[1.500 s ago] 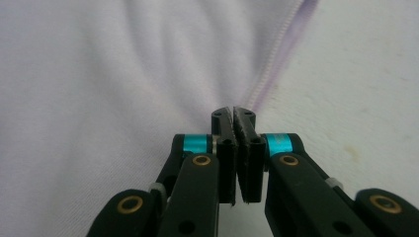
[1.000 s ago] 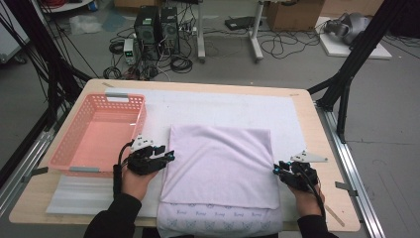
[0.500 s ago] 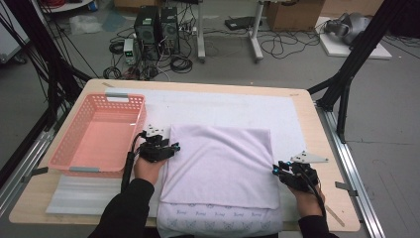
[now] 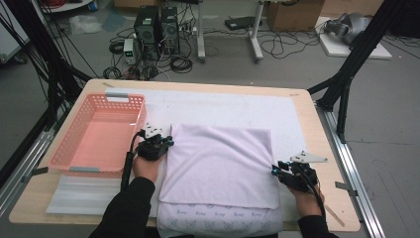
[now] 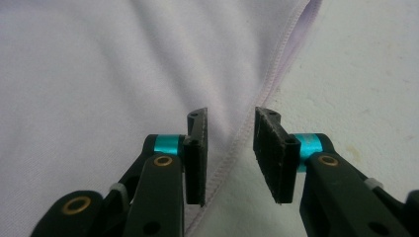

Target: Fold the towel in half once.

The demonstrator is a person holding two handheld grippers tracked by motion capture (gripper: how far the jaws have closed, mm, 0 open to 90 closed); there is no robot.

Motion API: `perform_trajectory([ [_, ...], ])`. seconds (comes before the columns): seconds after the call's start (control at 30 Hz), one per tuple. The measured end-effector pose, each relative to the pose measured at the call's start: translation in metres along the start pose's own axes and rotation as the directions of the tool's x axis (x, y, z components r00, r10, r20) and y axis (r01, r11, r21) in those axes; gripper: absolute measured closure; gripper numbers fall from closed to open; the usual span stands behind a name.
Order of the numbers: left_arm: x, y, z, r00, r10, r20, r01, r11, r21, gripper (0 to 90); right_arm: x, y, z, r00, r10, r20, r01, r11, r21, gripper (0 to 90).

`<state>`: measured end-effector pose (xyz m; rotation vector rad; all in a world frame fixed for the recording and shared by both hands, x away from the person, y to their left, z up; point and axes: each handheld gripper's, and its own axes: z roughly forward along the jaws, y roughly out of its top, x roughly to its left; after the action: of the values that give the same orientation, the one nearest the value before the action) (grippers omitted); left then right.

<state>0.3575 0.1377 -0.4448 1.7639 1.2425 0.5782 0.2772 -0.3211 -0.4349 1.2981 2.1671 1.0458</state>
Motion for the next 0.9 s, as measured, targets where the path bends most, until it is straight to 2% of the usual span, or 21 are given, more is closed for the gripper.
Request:
perform_trajectory([
  [0.07,0.006,-0.001,0.001,0.9994,-0.024,-0.024,0.024,0.9996,0.015,87.6,0.0,0.0,0.0,1.0,-0.001,-0.003,0.001,1.0,0.001,66.3],
  [0.17,0.004,-0.003,0.004,0.9992,-0.004,-0.041,0.006,0.9991,0.043,86.7,0.0,0.0,0.001,1.0,0.001,-0.005,-0.001,1.0,0.003,65.3],
  [0.2,0.003,-0.003,0.004,0.9984,-0.006,-0.056,0.008,0.999,0.043,82.8,0.0,0.0,0.001,1.0,0.003,-0.004,-0.003,1.0,0.003,64.6],
  [0.27,0.005,-0.002,0.002,0.9972,-0.067,-0.032,0.068,0.9967,0.043,61.8,0.0,0.0,0.002,1.0,0.004,-0.001,-0.004,1.0,0.001,62.6],
  [0.33,0.002,-0.003,-0.003,0.9976,-0.069,-0.005,0.069,0.9954,0.067,52.3,0.0,0.0,0.002,0.9999,0.01,-0.001,-0.01,1.0,0.0,60.8],
  [0.37,0.0,-0.004,-0.005,0.9981,-0.061,0.014,0.059,0.9946,0.085,50.3,0.0,-0.001,0.002,0.9999,0.013,0.0,-0.013,1.0,0.001,59.7],
  [0.43,-0.006,-0.004,-0.01,0.9989,-0.024,0.04,0.019,0.9923,0.123,48.5,0.0,-0.001,0.005,0.9999,0.014,0.002,-0.014,1.0,0.015,59.8],
  [0.47,-0.011,-0.003,-0.013,0.999,-0.005,0.044,0.0,0.9928,0.12,48.3,0.001,-0.002,0.007,0.9999,0.015,-0.002,-0.015,1.0,0.025,63.1],
  [0.5,-0.013,-0.003,-0.014,0.9988,0.008,0.047,-0.013,0.9932,0.116,48.3,0.001,-0.002,0.01,0.9999,0.003,-0.01,-0.003,0.999,0.045,69.1],
  [0.53,-0.015,-0.004,-0.017,0.9985,0.015,0.053,-0.021,0.9937,0.11,48.3,0.002,-0.003,0.011,0.9999,-0.005,-0.014,0.006,0.999,0.054,71.1],
  [0.6,-0.018,-0.007,-0.02,0.9976,0.031,0.062,-0.039,0.9922,0.118,47.4,0.004,-0.001,0.011,0.9998,-0.022,0.0,0.022,0.998,0.06,85.6],
  [0.7,-0.018,-0.014,-0.022,0.9978,0.021,0.063,-0.029,0.9911,0.13,46.4,0.003,0.001,0.009,0.9989,-0.027,0.039,0.023,0.996,0.085,87.1],
  [0.83,-0.015,-0.021,-0.024,0.9967,0.009,0.08,-0.02,0.9901,0.139,44.8,0.001,0.002,0.007,0.9989,0.019,0.044,-0.023,0.994,0.104,85.7],
  [0.9,-0.014,-0.02,-0.025,0.9954,-0.003,0.096,-0.009,0.9915,0.13,43.7,0.001,0.003,0.005,0.998,0.019,0.06,-0.025,0.995,0.101,73.7],
])
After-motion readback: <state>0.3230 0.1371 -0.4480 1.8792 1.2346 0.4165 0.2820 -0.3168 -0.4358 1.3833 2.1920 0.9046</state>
